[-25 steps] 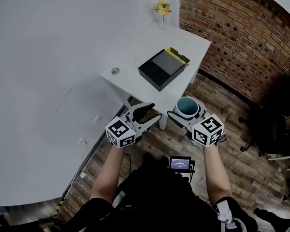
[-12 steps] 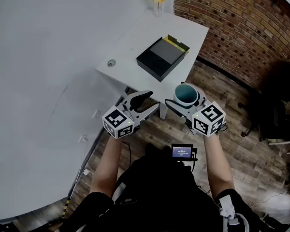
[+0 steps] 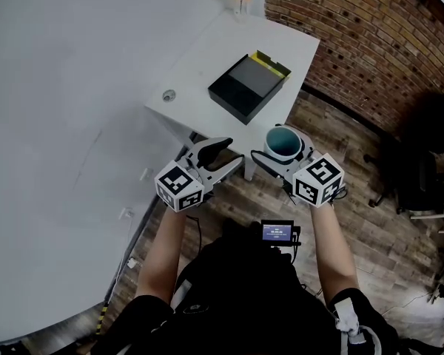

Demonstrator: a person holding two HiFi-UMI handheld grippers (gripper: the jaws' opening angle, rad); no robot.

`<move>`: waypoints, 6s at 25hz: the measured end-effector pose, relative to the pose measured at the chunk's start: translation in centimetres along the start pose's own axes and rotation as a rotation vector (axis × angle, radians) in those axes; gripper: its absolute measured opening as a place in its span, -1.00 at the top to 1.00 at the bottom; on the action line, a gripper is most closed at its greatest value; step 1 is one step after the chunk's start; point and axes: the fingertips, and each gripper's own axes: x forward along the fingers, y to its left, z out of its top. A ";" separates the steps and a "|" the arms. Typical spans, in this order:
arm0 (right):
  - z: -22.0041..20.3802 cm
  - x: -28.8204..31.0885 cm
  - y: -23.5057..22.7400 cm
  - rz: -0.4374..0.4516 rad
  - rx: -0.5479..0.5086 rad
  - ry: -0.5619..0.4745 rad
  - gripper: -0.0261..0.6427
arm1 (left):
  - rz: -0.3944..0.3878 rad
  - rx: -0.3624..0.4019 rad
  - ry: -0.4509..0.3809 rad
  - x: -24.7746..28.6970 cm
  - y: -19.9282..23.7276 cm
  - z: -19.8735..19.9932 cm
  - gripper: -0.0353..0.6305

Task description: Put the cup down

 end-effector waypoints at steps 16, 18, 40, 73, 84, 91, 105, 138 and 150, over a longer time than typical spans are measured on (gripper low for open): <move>-0.7 6.0 -5.1 0.026 0.016 0.012 -0.30 | 0.034 -0.006 0.005 0.9 4.6 0.1 0.45; -0.6 7.1 -6.0 0.024 0.010 0.010 -0.30 | 0.037 -0.006 0.003 1.0 5.3 0.1 0.48; -2.0 16.5 -13.6 0.036 -0.048 -0.019 -0.30 | 0.082 -0.025 -0.002 2.3 10.7 -2.1 0.87; -6.2 22.5 -17.3 0.011 -0.167 -0.026 -0.30 | 0.139 -0.056 -0.002 2.5 13.2 -4.5 0.87; -6.8 22.5 -16.9 -0.019 -0.235 -0.019 -0.30 | 0.156 -0.046 0.002 1.1 13.2 -4.1 0.87; -7.6 22.2 -17.5 -0.040 -0.165 -0.011 -0.36 | 0.147 -0.043 0.001 0.8 12.9 -4.1 0.87; -6.0 19.2 -17.8 -0.056 -0.099 0.019 -0.83 | 0.144 -0.037 0.022 -0.1 11.9 -4.1 0.87; -2.3 6.0 -8.4 -0.052 -0.002 -0.010 0.66 | 0.039 -0.015 -0.022 1.2 5.4 -1.6 0.87; -1.6 1.5 -1.2 -0.065 -0.081 0.013 0.83 | 0.041 0.020 -0.070 -0.2 1.1 0.2 0.87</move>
